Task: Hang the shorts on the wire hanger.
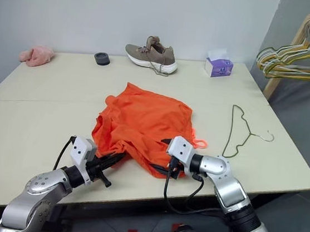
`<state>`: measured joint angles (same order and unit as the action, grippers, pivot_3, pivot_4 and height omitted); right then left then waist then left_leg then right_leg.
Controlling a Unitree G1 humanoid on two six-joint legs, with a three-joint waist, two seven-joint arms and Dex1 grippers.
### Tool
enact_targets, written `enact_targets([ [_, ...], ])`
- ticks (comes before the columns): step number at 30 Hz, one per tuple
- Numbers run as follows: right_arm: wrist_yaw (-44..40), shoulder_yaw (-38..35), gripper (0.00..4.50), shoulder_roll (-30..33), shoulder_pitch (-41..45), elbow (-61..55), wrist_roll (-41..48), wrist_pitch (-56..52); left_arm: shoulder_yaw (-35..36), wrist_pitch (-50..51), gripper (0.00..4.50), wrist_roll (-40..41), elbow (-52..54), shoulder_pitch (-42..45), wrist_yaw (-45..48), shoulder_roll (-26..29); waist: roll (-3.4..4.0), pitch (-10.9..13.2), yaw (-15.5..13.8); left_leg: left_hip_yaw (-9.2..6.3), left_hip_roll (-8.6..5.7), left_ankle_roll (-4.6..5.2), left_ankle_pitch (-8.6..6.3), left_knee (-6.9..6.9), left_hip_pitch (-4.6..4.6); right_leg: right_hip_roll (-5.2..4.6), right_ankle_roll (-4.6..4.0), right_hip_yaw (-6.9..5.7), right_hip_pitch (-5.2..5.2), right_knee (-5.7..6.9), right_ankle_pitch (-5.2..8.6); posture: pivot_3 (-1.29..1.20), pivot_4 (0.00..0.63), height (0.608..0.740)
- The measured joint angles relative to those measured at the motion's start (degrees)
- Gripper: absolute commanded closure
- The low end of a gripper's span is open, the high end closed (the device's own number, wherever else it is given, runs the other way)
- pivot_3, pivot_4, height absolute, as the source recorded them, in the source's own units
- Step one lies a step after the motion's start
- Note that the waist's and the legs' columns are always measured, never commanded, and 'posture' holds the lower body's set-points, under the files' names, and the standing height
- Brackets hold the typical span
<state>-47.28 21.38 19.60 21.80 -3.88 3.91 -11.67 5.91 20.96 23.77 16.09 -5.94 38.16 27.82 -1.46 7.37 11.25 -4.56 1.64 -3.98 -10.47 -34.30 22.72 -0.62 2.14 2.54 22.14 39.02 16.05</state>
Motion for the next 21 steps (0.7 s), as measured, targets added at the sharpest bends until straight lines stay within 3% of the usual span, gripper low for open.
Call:
enact_targets([
  [21,0.11,-0.01,0.05,-0.04,0.01,0.0,0.0,0.0,-0.54,0.0,4.11,-0.08,-0.02,0.36,-0.06,0.0,0.24,-0.12,0.0,-0.04,0.04,0.0,0.0,0.27,-0.02,0.06,0.02,-0.06,0.09,0.02,-0.01,-0.18,0.054,0.74],
])
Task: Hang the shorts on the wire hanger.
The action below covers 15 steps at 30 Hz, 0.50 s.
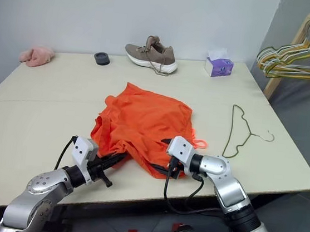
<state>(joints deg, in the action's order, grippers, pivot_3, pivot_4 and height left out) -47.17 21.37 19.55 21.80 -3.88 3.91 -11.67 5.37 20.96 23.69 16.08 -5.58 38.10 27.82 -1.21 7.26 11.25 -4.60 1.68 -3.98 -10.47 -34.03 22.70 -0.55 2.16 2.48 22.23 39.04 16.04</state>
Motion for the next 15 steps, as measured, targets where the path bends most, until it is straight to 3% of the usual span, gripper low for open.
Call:
enact_targets([
  [15,1.12,0.0,0.05,-0.42,0.09,0.3,-0.47,0.01,0.11,0.0,4.11,0.02,0.01,-0.28,-0.25,0.01,0.21,-0.06,-0.02,-0.07,0.1,0.0,0.0,0.08,-0.01,0.15,-0.1,-0.04,0.02,0.02,0.06,-0.18,0.052,0.74],
])
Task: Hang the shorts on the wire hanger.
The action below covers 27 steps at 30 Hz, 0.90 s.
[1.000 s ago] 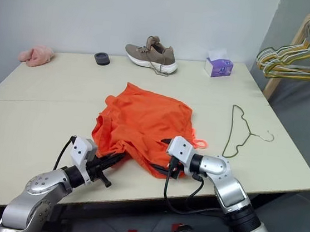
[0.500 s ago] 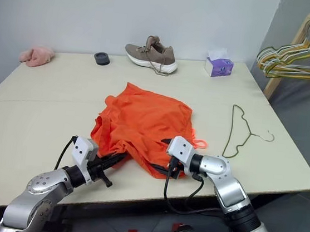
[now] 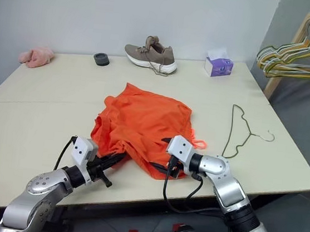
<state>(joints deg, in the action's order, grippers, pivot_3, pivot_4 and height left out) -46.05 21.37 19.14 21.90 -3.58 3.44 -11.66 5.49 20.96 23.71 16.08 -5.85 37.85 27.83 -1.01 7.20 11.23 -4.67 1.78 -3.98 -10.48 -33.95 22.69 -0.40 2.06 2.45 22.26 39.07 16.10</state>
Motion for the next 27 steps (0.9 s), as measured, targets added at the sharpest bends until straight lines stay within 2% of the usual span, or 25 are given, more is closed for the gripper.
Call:
enact_targets([
  [13,0.08,0.0,0.05,-0.05,0.0,0.0,-0.02,0.0,0.16,-0.03,4.11,0.04,0.0,-0.21,0.02,0.0,0.0,-0.01,-0.01,0.04,-0.02,0.0,0.0,-0.03,0.01,-0.01,0.03,0.05,0.0,-0.01,-0.02,-0.17,0.054,0.74],
  [20,0.45,0.0,0.05,-0.3,0.0,0.0,-0.01,-0.01,0.46,-0.05,4.11,0.11,0.01,-0.91,-0.04,0.0,0.6,-0.07,-0.03,-0.05,0.01,0.01,0.0,0.04,-0.06,0.04,-0.18,-0.04,0.03,0.19,0.11,-0.17,0.054,0.74],
  [27,1.09,0.0,0.05,-0.35,0.0,0.01,0.0,-0.1,0.93,-0.09,4.11,0.41,0.03,-1.31,-0.74,-0.46,0.56,-0.1,-0.01,-0.08,0.02,0.01,0.0,-0.01,-0.24,0.07,-0.3,-0.04,0.0,0.54,0.2,-0.17,0.055,0.74],
])
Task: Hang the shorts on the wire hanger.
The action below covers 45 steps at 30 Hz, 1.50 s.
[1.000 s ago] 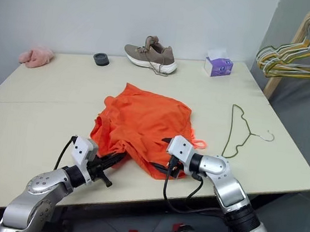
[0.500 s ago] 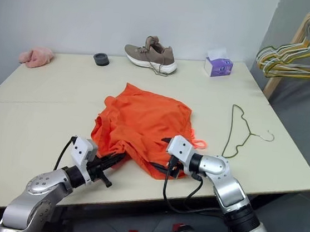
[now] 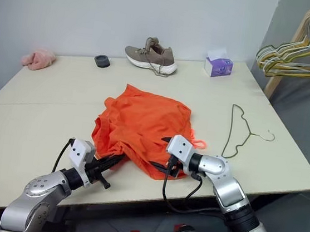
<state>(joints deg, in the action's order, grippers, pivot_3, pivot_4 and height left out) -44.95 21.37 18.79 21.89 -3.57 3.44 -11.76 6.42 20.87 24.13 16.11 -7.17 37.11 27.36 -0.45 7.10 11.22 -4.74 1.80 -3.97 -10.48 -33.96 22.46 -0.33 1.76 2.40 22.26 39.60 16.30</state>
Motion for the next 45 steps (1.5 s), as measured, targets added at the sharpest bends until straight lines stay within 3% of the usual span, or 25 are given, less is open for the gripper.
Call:
enact_targets([
  [11,0.03,0.0,0.05,-0.05,-0.04,0.0,0.02,-0.06,2.2,-0.03,4.11,1.7,0.38,-0.98,-1.04,-1.1,-0.56,-0.34,0.01,0.09,-0.01,-0.01,0.01,-0.2,0.0,-0.01,0.03,0.14,-0.11,-0.15,-0.04,-0.15,0.059,0.74],
  [45,0.03,-0.02,0.05,0.33,-0.6,0.0,0.04,-0.05,3.23,0.12,4.11,2.33,1.11,-2.7,-0.98,-0.89,-0.57,-0.35,-0.12,0.08,-0.01,-0.01,0.0,-0.08,0.08,-0.01,0.09,0.11,-0.06,-0.29,-0.08,-0.15,0.053,0.74],
])
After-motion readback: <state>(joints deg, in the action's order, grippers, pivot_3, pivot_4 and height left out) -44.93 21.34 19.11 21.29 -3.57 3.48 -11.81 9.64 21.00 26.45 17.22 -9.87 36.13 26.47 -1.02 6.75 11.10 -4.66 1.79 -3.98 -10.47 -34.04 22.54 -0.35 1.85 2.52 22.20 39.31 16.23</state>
